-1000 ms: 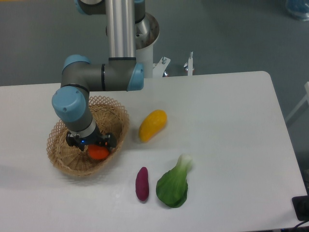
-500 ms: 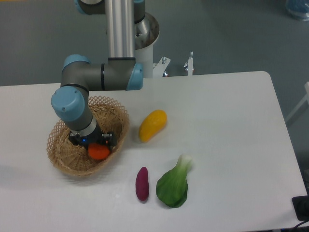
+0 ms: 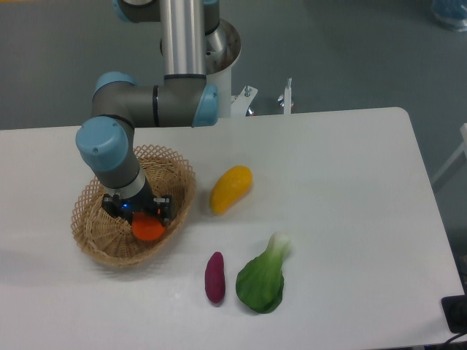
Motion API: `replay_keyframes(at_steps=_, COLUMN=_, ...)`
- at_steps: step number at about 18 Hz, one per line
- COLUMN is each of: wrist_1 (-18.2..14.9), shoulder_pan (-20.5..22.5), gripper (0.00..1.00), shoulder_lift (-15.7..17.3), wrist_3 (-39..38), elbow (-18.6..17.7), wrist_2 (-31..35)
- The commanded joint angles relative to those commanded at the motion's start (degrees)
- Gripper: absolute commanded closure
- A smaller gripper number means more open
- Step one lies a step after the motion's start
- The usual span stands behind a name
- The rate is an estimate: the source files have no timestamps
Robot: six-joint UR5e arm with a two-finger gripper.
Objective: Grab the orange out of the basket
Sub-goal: 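Lift the orange out of the basket and carry it toward the mango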
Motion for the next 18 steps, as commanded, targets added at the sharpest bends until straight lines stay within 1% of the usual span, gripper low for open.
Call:
replay_keyframes(at_steps=1, wrist_1=0.00, shoulder_pan=0.62, gripper=0.49, shoulder_lift=0.88, wrist_3=1.23, elbow=0.00, wrist_2=0.17)
replay_keyframes(at_steps=4, wrist_1=0.00, shoulder_pan=3.61, gripper=0.49, shoulder_lift=1.85, wrist_3=3.26, elbow=0.35, wrist_2=-0.09)
replay_keyframes(at_steps=5, wrist_1=0.00, shoulder_pan=4.92, gripper=0.49, shoulder_lift=1.94, wrist_3=5.35, elbow=0.70, wrist_2=0.09)
replay_keyframes(at_steps=7, wrist_1=0.00, shoulder_pan=5.90, gripper=0.49, shoulder_lift=1.68, wrist_3=9.31, elbow=0.88, wrist_2=0.53)
replay_keyframes(at_steps=9, wrist_1=0.00, shoulder_pan=8.35, gripper=0.48, shoulder_lift=1.68, wrist_3=14.06, elbow=0.88, wrist_2=0.53)
replay_keyframes(at_steps=12, wrist_1=0.00, shoulder_pan=13.53, gripper=0.48, shoulder_lift=1.51, wrist_3=23.27, elbow=0.97, wrist_2=0.35)
replay_keyframes(at_steps=14, wrist_1=-0.17, shoulder_pan=16.95, gripper=0.48, shoulder_lift=1.15, wrist_3=30.12, elbow=1.67, wrist_2=-0.08)
replay_keyframes(at_steps=18, wrist_1=-0.26, shoulder_pan=22.67, gripper=0.48, shoulder_lift=1.24, wrist_3=37.61, elbow=2.64, wrist_2=-0.44)
